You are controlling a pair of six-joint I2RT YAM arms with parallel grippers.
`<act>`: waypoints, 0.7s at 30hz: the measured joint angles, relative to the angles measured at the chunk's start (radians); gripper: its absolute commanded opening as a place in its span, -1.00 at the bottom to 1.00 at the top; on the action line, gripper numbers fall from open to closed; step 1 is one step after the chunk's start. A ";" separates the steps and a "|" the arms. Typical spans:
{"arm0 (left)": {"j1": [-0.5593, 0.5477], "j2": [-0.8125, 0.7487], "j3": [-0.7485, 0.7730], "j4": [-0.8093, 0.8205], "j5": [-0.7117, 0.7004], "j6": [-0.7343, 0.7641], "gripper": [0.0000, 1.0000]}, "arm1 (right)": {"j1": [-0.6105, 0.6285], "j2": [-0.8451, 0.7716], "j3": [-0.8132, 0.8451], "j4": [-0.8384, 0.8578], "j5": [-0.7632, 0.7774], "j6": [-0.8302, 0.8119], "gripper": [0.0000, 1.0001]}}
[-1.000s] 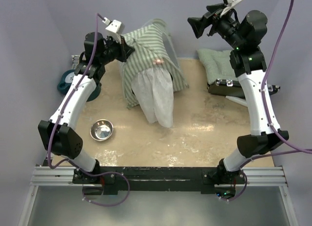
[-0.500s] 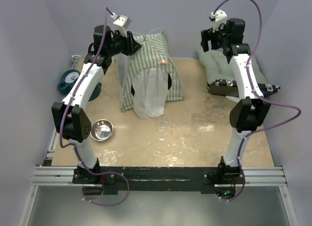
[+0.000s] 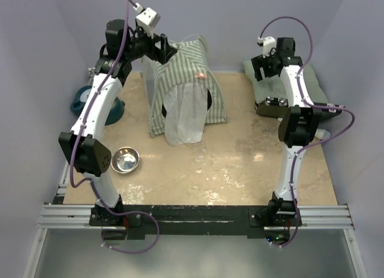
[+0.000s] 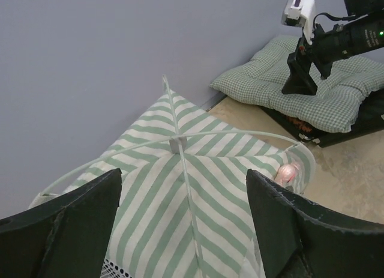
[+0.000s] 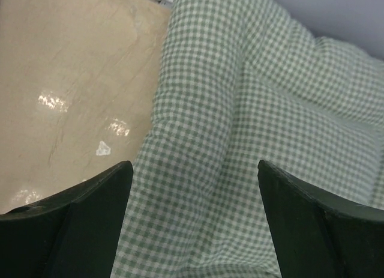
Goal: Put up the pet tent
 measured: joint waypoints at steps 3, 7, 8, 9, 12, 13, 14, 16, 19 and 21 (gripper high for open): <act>0.000 -0.042 -0.036 0.001 -0.009 0.017 0.92 | 0.004 0.021 -0.005 -0.034 0.000 0.012 0.90; 0.000 -0.085 -0.063 0.000 -0.025 0.042 0.95 | 0.008 0.023 -0.040 -0.068 0.013 0.026 0.86; 0.000 -0.094 -0.067 0.000 -0.029 0.052 0.95 | 0.010 0.023 -0.049 -0.068 0.026 0.027 0.81; 0.000 -0.102 -0.072 0.000 -0.032 0.058 0.95 | 0.010 0.023 -0.057 -0.067 0.039 0.029 0.70; 0.000 -0.119 -0.082 -0.003 -0.044 0.070 0.96 | 0.011 0.024 -0.072 -0.060 0.079 0.029 -0.38; 0.000 -0.125 -0.083 -0.004 -0.052 0.076 0.98 | 0.011 0.024 -0.072 -0.056 0.091 0.034 -0.77; 0.000 -0.129 -0.083 -0.004 -0.056 0.077 0.99 | 0.012 0.024 -0.072 -0.050 0.100 0.026 -1.00; 0.000 -0.140 -0.086 -0.005 -0.070 0.078 0.99 | 0.014 0.024 -0.064 -0.046 0.114 0.032 -1.00; 0.000 -0.160 -0.093 -0.013 -0.091 0.077 0.99 | 0.015 0.032 -0.011 -0.062 0.103 0.033 -1.00; 0.000 -0.173 -0.098 -0.019 -0.104 0.077 0.99 | 0.012 0.021 0.005 -0.050 0.073 0.034 -1.00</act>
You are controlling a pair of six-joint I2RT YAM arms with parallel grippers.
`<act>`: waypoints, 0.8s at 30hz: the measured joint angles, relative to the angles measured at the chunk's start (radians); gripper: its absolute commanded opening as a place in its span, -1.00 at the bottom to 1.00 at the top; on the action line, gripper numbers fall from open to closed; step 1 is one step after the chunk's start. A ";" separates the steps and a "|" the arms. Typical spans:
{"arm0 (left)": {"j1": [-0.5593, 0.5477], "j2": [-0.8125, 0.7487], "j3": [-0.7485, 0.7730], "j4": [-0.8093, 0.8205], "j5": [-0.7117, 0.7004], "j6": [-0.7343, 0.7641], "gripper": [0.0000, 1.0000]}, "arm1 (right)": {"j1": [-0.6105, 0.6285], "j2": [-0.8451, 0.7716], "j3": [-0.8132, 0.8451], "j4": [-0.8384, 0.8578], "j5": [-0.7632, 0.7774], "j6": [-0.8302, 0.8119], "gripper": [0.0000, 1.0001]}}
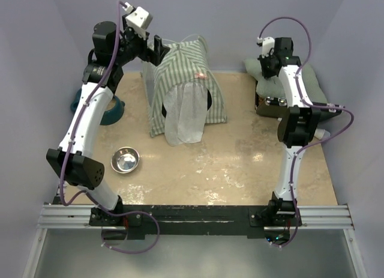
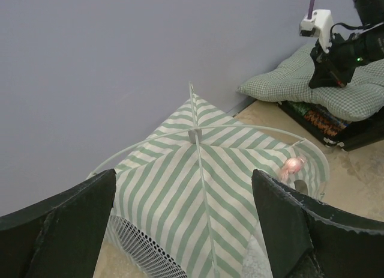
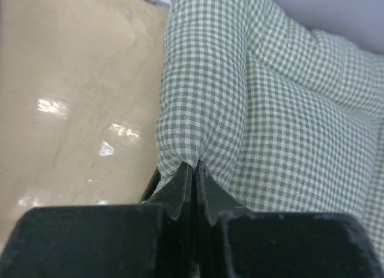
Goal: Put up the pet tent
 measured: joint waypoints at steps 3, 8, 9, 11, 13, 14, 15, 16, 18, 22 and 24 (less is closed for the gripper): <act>0.001 -0.021 -0.008 -0.008 -0.013 -0.001 0.99 | -0.007 -0.090 -0.051 0.068 -0.079 0.020 -1.00; 0.004 -0.068 -0.013 -0.043 -0.042 0.004 0.99 | -0.022 -0.390 -0.196 0.246 -0.282 0.115 -1.00; 0.008 -0.081 -0.012 -0.060 -0.048 0.011 0.99 | -0.022 -0.459 -0.215 0.289 -0.330 0.143 -1.00; 0.022 -0.103 -0.012 -0.089 -0.060 0.026 0.99 | -0.018 -0.597 -0.252 0.386 -0.426 0.200 -1.00; 0.050 -0.127 -0.010 -0.121 -0.064 0.031 0.99 | -0.013 -0.716 -0.293 0.467 -0.517 0.242 -1.00; 0.069 -0.140 -0.009 -0.137 -0.064 0.033 0.99 | -0.008 -0.781 -0.327 0.511 -0.574 0.260 -1.00; 0.088 -0.153 -0.009 -0.150 -0.064 0.034 1.00 | -0.006 -0.847 -0.365 0.544 -0.632 0.270 -1.00; 0.107 -0.169 -0.011 -0.161 -0.065 0.034 0.99 | -0.004 -0.910 -0.401 0.570 -0.692 0.278 -1.00; 0.135 -0.209 -0.033 -0.172 -0.064 0.034 0.99 | 0.005 -1.015 -0.474 0.593 -0.798 0.266 -1.00; 0.179 -0.326 -0.112 -0.192 -0.043 0.012 0.99 | 0.047 -1.173 -0.587 0.466 -0.974 0.108 -1.00; 0.206 -0.356 -0.130 -0.190 -0.022 -0.016 0.99 | 0.096 -1.207 -0.604 0.333 -1.011 -0.027 -1.00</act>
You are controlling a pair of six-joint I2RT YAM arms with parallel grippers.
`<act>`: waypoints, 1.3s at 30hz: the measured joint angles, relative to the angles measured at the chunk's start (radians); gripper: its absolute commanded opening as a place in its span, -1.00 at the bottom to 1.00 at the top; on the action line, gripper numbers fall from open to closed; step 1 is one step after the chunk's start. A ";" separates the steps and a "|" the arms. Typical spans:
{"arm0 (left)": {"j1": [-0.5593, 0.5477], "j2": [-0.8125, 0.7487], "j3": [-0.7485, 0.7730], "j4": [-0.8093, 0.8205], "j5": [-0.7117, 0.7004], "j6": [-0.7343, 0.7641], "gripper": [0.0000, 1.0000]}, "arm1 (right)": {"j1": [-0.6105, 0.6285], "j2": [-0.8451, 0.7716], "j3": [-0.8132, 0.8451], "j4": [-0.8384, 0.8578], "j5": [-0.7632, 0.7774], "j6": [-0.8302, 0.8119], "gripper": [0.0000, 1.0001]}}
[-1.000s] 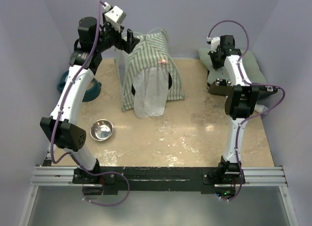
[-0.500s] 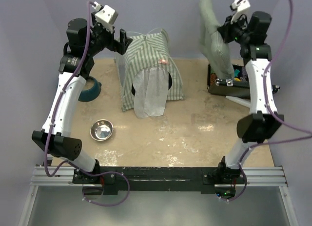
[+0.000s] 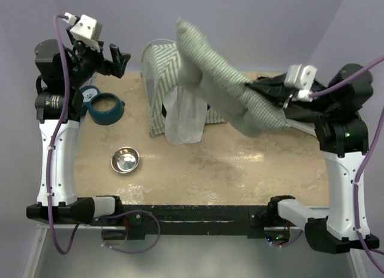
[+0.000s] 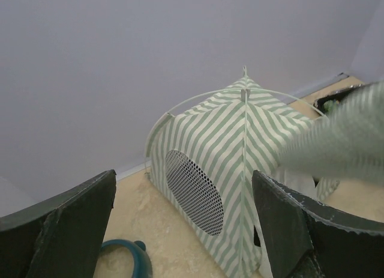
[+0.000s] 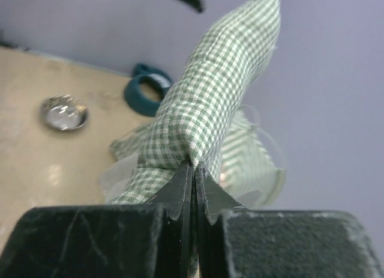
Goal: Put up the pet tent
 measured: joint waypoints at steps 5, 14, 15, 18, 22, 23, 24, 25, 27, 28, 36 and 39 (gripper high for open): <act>0.101 -0.031 -0.087 0.031 0.083 -0.111 0.83 | 0.258 -0.037 -0.147 -0.360 0.062 -0.422 -1.00; 0.115 -0.011 -0.282 0.022 0.287 -0.171 1.00 | 0.514 0.151 -0.173 -0.621 0.217 -0.790 -1.00; 0.115 -0.018 -0.305 0.024 0.309 -0.171 0.99 | 0.525 0.160 -0.167 -0.624 0.226 -0.821 -1.00; 0.116 -0.059 -0.377 0.036 0.426 -0.160 0.99 | 0.531 0.178 -0.168 -0.634 0.265 -0.908 -1.00; 0.085 -0.155 -0.422 0.017 0.617 -0.061 0.99 | 0.531 0.213 -0.180 -0.637 0.311 -0.993 -1.00; 0.060 -0.177 -0.422 0.005 0.635 -0.030 0.99 | 0.531 0.217 -0.180 -0.637 0.314 -1.003 -1.00; 0.013 -0.208 -0.423 -0.005 0.648 0.004 0.99 | 0.531 0.219 -0.180 -0.637 0.315 -1.014 -1.00; -0.036 -0.229 -0.426 -0.007 0.649 0.026 0.99 | 0.531 0.219 -0.180 -0.637 0.315 -1.020 -1.00; -0.153 -0.277 -0.454 0.001 0.653 0.056 0.99 | 0.531 0.216 -0.180 -0.637 0.314 -1.031 -1.00; -0.198 -0.293 -0.473 0.003 0.654 0.069 0.99 | 0.531 0.214 -0.181 -0.637 0.314 -1.034 -1.00; -0.528 -0.202 -0.468 -0.047 0.429 0.345 0.99 | 0.531 0.203 -0.190 -0.636 0.312 -1.038 -1.00; -0.659 -0.151 -0.471 -0.058 0.293 0.481 0.99 | 0.532 0.196 -0.190 -0.636 0.311 -1.029 -1.00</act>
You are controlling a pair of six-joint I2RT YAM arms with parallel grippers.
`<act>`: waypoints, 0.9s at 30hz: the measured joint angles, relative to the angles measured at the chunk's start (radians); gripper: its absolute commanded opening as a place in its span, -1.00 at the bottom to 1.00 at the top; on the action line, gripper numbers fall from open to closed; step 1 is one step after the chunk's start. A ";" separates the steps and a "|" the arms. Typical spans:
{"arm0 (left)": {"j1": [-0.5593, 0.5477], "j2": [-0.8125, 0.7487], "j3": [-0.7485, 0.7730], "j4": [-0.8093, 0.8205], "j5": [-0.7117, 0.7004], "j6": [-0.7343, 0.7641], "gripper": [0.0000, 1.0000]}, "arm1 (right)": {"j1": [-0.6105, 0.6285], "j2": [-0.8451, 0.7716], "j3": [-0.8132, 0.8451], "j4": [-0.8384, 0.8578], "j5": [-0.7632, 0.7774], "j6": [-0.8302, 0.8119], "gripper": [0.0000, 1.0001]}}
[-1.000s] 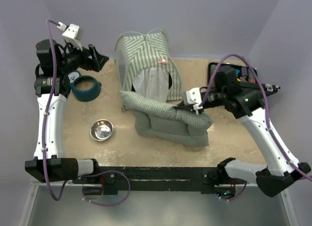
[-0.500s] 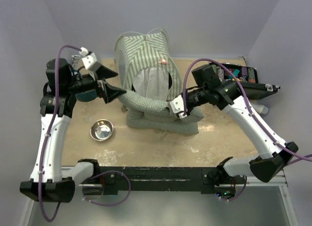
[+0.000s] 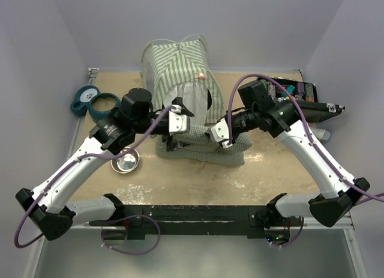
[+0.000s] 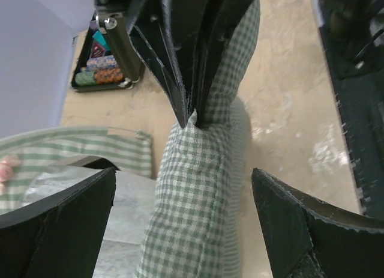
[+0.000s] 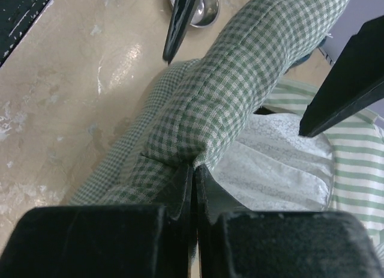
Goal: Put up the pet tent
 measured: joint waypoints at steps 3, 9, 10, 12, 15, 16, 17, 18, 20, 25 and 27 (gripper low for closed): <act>-0.080 0.024 -0.001 -0.006 -0.130 0.138 0.69 | 0.001 -0.017 -0.003 0.006 0.000 0.025 -0.93; -0.141 0.072 -0.002 -0.047 -0.257 0.286 -0.25 | 0.003 -0.104 -0.061 0.083 0.008 0.145 -0.53; -0.142 0.082 -0.002 -0.058 -0.270 0.300 -0.53 | 0.003 -0.130 -0.078 0.122 0.012 0.201 -0.53; -0.142 0.102 -0.002 -0.078 -0.288 0.311 -1.00 | 0.003 -0.183 -0.109 0.220 0.033 0.317 0.05; -0.142 0.146 -0.002 -0.099 -0.308 0.292 -1.00 | 0.002 -0.278 -0.150 0.397 0.090 0.554 0.78; -0.142 0.159 0.000 -0.102 -0.309 0.269 -1.00 | 0.001 -0.303 -0.158 0.453 0.120 0.628 0.88; -0.142 0.169 0.007 -0.107 -0.307 0.240 -1.00 | -0.002 -0.327 -0.162 0.511 0.156 0.712 0.94; -0.141 0.182 0.023 -0.114 -0.301 0.194 -1.00 | -0.005 -0.346 -0.162 0.566 0.199 0.797 0.97; -0.125 0.206 0.071 -0.110 -0.258 0.062 -1.00 | -0.017 -0.372 -0.157 0.663 0.296 0.958 0.97; 0.094 0.135 -0.067 0.295 0.051 -0.585 -1.00 | -0.110 -0.375 -0.076 0.782 0.484 1.292 0.97; 0.178 0.080 -0.183 0.483 0.103 -0.839 -1.00 | -0.185 -0.380 -0.059 0.796 0.530 1.380 0.97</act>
